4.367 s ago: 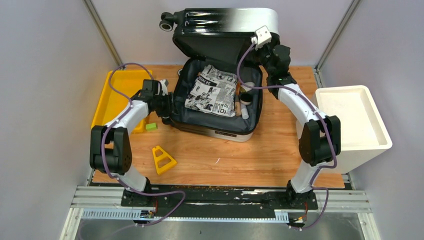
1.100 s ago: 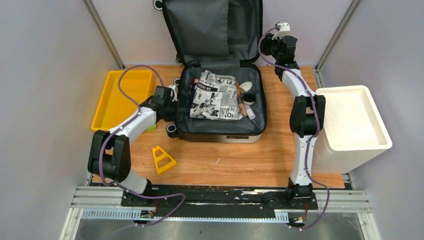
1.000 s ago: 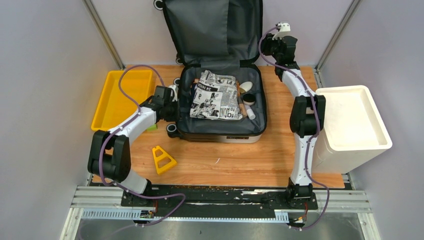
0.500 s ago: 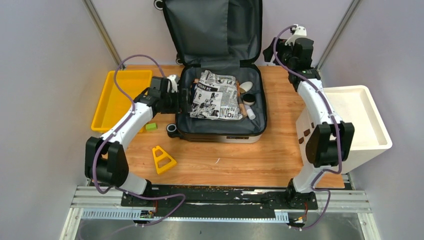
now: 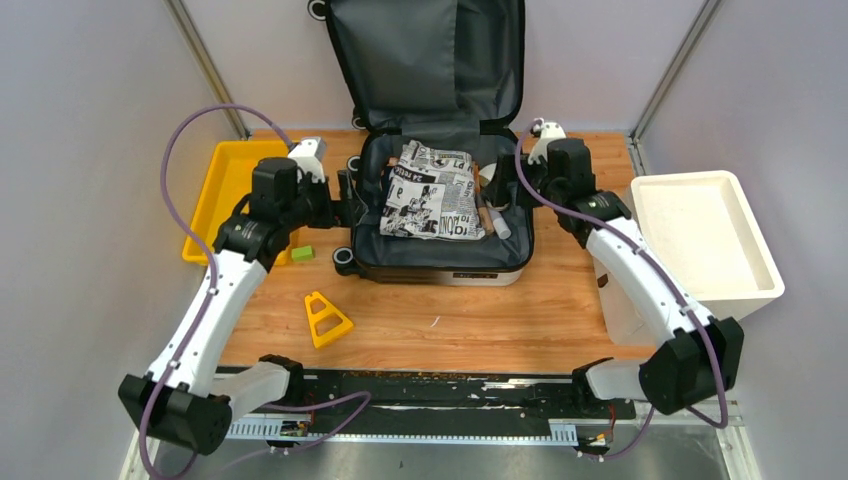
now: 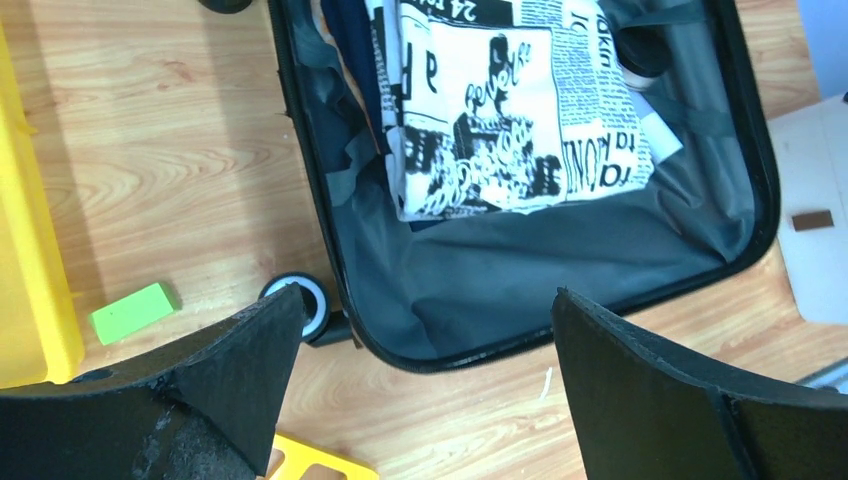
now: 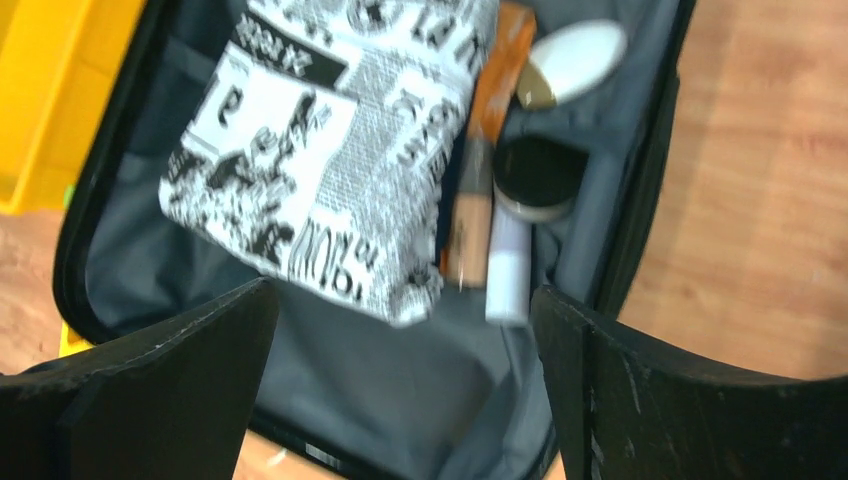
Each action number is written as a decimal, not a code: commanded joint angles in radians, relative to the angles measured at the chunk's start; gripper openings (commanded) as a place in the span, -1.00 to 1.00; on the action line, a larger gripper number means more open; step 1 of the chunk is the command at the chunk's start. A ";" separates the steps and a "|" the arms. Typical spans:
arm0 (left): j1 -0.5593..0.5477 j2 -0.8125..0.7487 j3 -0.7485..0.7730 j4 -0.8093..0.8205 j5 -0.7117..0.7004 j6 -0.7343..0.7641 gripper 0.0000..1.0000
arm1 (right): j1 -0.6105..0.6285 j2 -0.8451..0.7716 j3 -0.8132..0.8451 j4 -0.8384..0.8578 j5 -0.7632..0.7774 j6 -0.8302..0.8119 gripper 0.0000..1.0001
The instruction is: Open, take out, and arrange the luggage
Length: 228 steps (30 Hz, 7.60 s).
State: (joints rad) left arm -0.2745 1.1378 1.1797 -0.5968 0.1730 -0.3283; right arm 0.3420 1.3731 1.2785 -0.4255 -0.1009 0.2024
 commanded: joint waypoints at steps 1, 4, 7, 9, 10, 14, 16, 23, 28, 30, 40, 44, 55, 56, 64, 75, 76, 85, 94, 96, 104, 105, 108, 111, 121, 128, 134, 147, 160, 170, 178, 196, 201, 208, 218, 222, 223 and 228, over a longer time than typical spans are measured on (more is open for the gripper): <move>0.001 -0.091 -0.044 -0.007 0.055 0.065 1.00 | -0.008 -0.161 -0.100 -0.103 0.016 0.082 1.00; 0.001 -0.148 -0.100 0.023 0.055 0.070 1.00 | -0.009 -0.249 -0.157 -0.115 0.084 0.111 0.98; 0.001 -0.171 -0.130 0.028 0.064 0.091 1.00 | -0.009 -0.293 -0.105 -0.206 0.155 0.030 0.94; 0.002 -0.179 -0.145 0.018 0.108 0.125 1.00 | -0.009 -0.310 -0.047 -0.270 0.215 -0.043 0.90; 0.002 -0.185 -0.158 0.017 0.124 0.147 1.00 | -0.008 -0.316 -0.021 -0.296 0.262 -0.081 0.88; 0.001 -0.225 -0.227 0.055 0.168 0.170 1.00 | -0.049 -0.314 0.043 -0.338 0.472 -0.192 0.84; 0.001 -0.254 -0.265 0.087 0.177 0.161 1.00 | -0.104 -0.278 0.099 -0.365 0.473 -0.197 0.81; 0.002 -0.302 -0.283 0.060 0.143 0.164 0.98 | -0.282 -0.123 0.266 -0.465 0.435 -0.232 0.68; 0.001 -0.323 -0.291 0.058 0.115 0.169 0.96 | -0.402 -0.038 0.328 -0.479 0.348 -0.247 0.64; 0.001 -0.320 -0.285 0.045 0.104 0.173 0.94 | -0.441 -0.021 0.337 -0.479 0.295 -0.257 0.59; 0.002 -0.312 -0.288 0.036 0.085 0.171 0.93 | -0.552 0.022 0.284 -0.468 0.130 -0.269 0.27; 0.001 -0.309 -0.286 0.032 0.085 0.176 0.93 | -0.554 0.041 0.262 -0.461 0.123 -0.282 0.09; 0.001 -0.298 -0.287 0.018 0.055 0.179 0.94 | -0.553 0.081 0.299 -0.436 0.079 -0.319 -0.35; 0.000 -0.298 -0.287 0.018 0.053 0.180 0.95 | -0.554 0.085 0.296 -0.436 0.081 -0.325 -0.39; 0.001 -0.291 -0.285 0.016 0.048 0.183 0.94 | -0.554 0.115 0.314 -0.434 0.145 -0.343 -0.42; 0.000 -0.307 -0.284 0.010 0.015 0.186 0.95 | -0.533 0.134 0.371 -0.390 0.018 -0.419 -0.79; 0.000 -0.307 -0.285 0.011 0.014 0.186 0.94 | -0.531 0.134 0.370 -0.385 0.006 -0.422 -0.79; 0.001 -0.308 -0.281 0.007 0.003 0.190 0.95 | -0.513 0.150 0.366 -0.378 -0.046 -0.431 -0.83; 0.000 -0.309 -0.279 0.001 -0.018 0.193 0.95 | -0.489 0.148 0.361 -0.358 -0.109 -0.446 -0.85; 0.000 -0.308 -0.279 0.000 -0.025 0.194 0.96 | -0.489 0.143 0.364 -0.357 -0.113 -0.448 -0.85; 0.001 -0.309 -0.276 -0.005 -0.055 0.191 0.99 | -0.476 0.113 0.355 -0.334 -0.225 -0.424 -0.84; 0.001 -0.306 -0.277 -0.005 -0.060 0.190 0.99 | -0.475 0.113 0.359 -0.326 -0.204 -0.415 -0.84; 0.001 -0.299 -0.276 -0.004 -0.044 0.184 1.00 | -0.475 0.120 0.364 -0.305 -0.160 -0.401 -0.85; 0.001 -0.298 -0.277 -0.007 -0.036 0.185 1.00 | -0.475 0.126 0.361 -0.305 -0.170 -0.392 -0.83; 0.001 -0.326 -0.288 0.054 0.015 0.122 1.00 | -0.474 0.051 0.352 -0.307 -0.127 -0.225 0.20; 0.000 -0.303 -0.275 0.123 0.205 0.091 1.00 | -0.473 -0.095 0.296 -0.313 -0.028 0.088 0.48; -0.060 -0.258 -0.191 0.169 0.293 0.103 0.90 | -0.459 -0.190 0.278 -0.409 0.213 0.284 0.35; -0.434 -0.035 -0.079 0.415 0.066 0.244 0.81 | -0.310 -0.348 0.095 -0.460 0.243 0.353 0.05; -0.435 -0.167 -0.087 0.239 -0.218 0.452 0.96 | -0.010 -0.260 -0.074 -0.385 0.776 0.572 0.19; -0.434 -0.325 -0.150 0.108 -0.372 0.463 0.98 | -0.010 -0.182 -0.094 -0.466 0.956 0.768 0.21; -0.434 -0.371 -0.247 0.125 -0.502 0.463 1.00 | -0.001 -0.144 -0.048 -0.478 0.899 0.720 0.22; -0.434 -0.334 -0.235 0.099 -0.487 0.445 0.99 | 0.043 -0.035 0.054 -0.927 0.997 1.276 0.14; -0.434 -0.346 -0.242 0.099 -0.487 0.446 0.99 | 0.043 -0.032 0.025 -0.998 1.109 1.380 0.14; -0.434 -0.352 -0.245 0.103 -0.481 0.449 0.99 | 0.039 0.009 0.020 -1.109 1.172 1.520 0.09; -0.435 -0.355 -0.247 0.105 -0.491 0.450 0.99 | 0.024 0.076 0.022 -1.111 1.210 1.564 -0.07; -0.434 -0.353 -0.247 0.106 -0.492 0.451 0.99 | 0.013 0.087 0.019 -1.112 1.226 1.584 -0.14; -0.434 -0.351 -0.247 0.104 -0.492 0.451 0.99 | 0.011 0.091 0.019 -1.111 1.233 1.587 -0.16; -0.434 -0.352 -0.249 0.104 -0.496 0.452 0.99 | -0.001 0.107 0.026 -1.111 1.252 1.588 -0.23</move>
State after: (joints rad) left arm -0.7067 0.7982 0.9230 -0.5068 -0.3096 0.1154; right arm 0.3542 1.4658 1.2949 -1.5112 1.0870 1.7546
